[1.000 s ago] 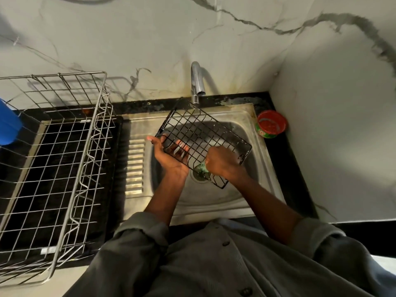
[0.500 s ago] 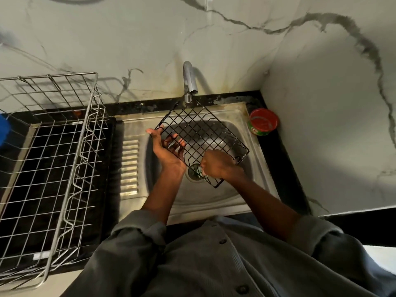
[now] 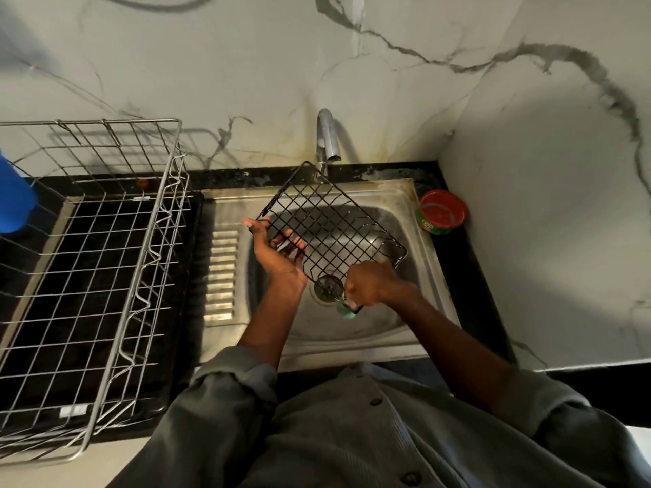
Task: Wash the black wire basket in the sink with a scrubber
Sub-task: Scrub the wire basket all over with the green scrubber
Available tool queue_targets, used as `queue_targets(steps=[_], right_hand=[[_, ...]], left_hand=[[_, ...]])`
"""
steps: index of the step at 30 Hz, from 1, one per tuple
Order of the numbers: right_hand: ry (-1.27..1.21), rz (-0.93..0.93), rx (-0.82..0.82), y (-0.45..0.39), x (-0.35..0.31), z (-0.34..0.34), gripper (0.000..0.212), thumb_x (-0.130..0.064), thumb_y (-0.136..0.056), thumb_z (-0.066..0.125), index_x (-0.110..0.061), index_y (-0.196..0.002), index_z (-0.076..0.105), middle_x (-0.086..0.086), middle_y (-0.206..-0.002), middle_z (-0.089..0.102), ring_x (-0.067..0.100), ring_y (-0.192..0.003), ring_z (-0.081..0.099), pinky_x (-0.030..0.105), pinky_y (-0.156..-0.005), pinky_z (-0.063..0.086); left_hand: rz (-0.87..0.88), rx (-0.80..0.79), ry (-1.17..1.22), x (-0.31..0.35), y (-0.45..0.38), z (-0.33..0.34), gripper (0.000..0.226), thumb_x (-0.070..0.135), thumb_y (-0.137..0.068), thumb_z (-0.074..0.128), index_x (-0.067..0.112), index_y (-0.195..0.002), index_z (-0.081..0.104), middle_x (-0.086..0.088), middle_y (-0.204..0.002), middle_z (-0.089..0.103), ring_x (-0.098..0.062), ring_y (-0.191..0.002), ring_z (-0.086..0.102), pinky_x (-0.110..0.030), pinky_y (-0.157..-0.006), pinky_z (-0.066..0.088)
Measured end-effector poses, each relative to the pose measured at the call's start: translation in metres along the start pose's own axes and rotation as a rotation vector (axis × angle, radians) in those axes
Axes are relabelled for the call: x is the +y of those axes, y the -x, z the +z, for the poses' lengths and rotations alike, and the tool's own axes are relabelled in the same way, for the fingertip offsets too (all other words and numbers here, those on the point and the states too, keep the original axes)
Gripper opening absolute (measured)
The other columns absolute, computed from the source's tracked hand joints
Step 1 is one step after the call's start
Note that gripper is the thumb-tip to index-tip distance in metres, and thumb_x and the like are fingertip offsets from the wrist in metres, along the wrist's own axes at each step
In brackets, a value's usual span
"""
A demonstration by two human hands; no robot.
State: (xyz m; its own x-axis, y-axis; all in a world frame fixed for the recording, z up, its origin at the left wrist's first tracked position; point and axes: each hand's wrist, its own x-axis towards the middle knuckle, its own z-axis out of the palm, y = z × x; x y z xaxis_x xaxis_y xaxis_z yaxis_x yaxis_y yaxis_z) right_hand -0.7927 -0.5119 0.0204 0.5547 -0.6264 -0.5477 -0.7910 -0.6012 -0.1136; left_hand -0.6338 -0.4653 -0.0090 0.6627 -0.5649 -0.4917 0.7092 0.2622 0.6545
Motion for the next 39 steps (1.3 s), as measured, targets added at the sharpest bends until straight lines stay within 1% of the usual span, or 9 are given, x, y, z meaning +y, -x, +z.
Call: queue_targets(steps=[6,12,19,23,25,28,32,36,39], right_hand=[[-0.108,0.148,0.405,-0.011,-0.003,-0.006,0.013,-0.015,-0.088,0.072,-0.011,-0.100,0.074,0.011,-0.101,0.073,0.027,-0.097,0.070,0.036,-0.080,0.056],[0.047,0.024,0.105,-0.003,0.007,-0.006,0.005,-0.021,-0.087,0.066,-0.016,-0.087,0.068,0.007,-0.100,0.071,0.028,-0.105,0.067,0.036,-0.087,0.051],[-0.793,0.080,0.595,-0.034,-0.018,-0.016,0.011,-0.012,-0.090,0.072,-0.020,-0.097,0.074,-0.009,-0.090,0.073,-0.001,-0.079,0.066,0.015,-0.067,0.053],[-0.447,-0.286,0.535,-0.057,-0.041,-0.021,0.018,-0.009,-0.088,0.072,-0.019,-0.103,0.073,-0.002,-0.099,0.072,0.009,-0.087,0.066,0.032,-0.080,0.060],[-0.227,-0.379,0.555,-0.060,-0.030,-0.029,0.014,-0.013,-0.090,0.070,-0.017,-0.104,0.070,0.001,-0.101,0.069,0.013,-0.089,0.063,0.036,-0.080,0.059],[-0.238,-0.078,0.686,-0.063,-0.018,-0.033,0.025,-0.019,-0.094,0.067,-0.018,-0.119,0.064,0.003,-0.113,0.066,0.019,-0.098,0.065,0.026,-0.078,0.052],[-0.323,-0.253,0.593,-0.065,-0.047,-0.017,0.027,-0.008,-0.091,0.066,-0.015,-0.118,0.067,0.003,-0.108,0.067,0.018,-0.094,0.065,0.037,-0.079,0.059],[-0.252,-0.114,0.599,-0.064,-0.017,-0.017,0.027,-0.010,-0.091,0.067,-0.020,-0.115,0.069,0.000,-0.106,0.069,0.013,-0.087,0.064,0.027,-0.074,0.058],[-0.251,0.099,0.574,-0.063,-0.014,-0.013,0.028,-0.014,-0.093,0.066,-0.013,-0.121,0.062,0.009,-0.116,0.067,0.024,-0.101,0.066,0.033,-0.083,0.056]], left_hand=[[-0.002,-0.015,-0.004,0.002,0.002,0.001,0.058,0.079,-0.086,0.060,0.027,-0.110,0.066,0.002,-0.072,0.059,-0.018,-0.062,0.058,-0.030,-0.063,0.046],[-0.034,0.038,-0.016,0.005,0.006,0.002,0.064,0.082,-0.084,0.060,0.025,-0.115,0.064,0.003,-0.069,0.056,-0.017,-0.058,0.051,-0.029,-0.059,0.040],[-0.129,-0.110,-0.098,-0.017,0.011,0.008,0.071,0.088,-0.060,0.070,0.025,-0.092,0.070,-0.003,-0.075,0.059,-0.020,-0.062,0.059,-0.029,-0.057,0.047],[-0.206,-0.097,-0.115,-0.021,0.018,0.015,0.109,0.091,-0.050,0.074,0.009,-0.121,0.074,-0.010,-0.112,0.074,-0.033,-0.116,0.068,-0.049,-0.102,0.053],[-0.233,-0.058,-0.146,-0.015,0.019,0.013,0.093,0.090,-0.073,0.059,0.012,-0.121,0.075,-0.010,-0.110,0.078,-0.029,-0.106,0.072,-0.047,-0.095,0.057],[-0.251,-0.117,-0.196,-0.012,0.019,0.011,0.096,0.093,-0.078,0.050,0.011,-0.121,0.075,-0.011,-0.103,0.079,-0.030,-0.092,0.075,-0.041,-0.075,0.061],[-0.176,-0.061,-0.251,-0.012,0.026,0.019,0.075,0.080,-0.087,0.056,0.013,-0.112,0.078,-0.010,-0.104,0.080,-0.026,-0.103,0.075,-0.046,-0.091,0.060],[-0.114,-0.037,-0.320,-0.005,0.022,0.014,0.064,0.077,-0.091,0.053,0.019,-0.105,0.075,0.000,-0.084,0.081,-0.014,-0.076,0.077,-0.027,-0.060,0.059],[-0.108,-0.040,-0.391,-0.009,0.022,0.016,0.079,0.092,-0.068,0.061,0.022,-0.101,0.078,-0.004,-0.098,0.080,-0.019,-0.092,0.071,-0.044,-0.084,0.061]])
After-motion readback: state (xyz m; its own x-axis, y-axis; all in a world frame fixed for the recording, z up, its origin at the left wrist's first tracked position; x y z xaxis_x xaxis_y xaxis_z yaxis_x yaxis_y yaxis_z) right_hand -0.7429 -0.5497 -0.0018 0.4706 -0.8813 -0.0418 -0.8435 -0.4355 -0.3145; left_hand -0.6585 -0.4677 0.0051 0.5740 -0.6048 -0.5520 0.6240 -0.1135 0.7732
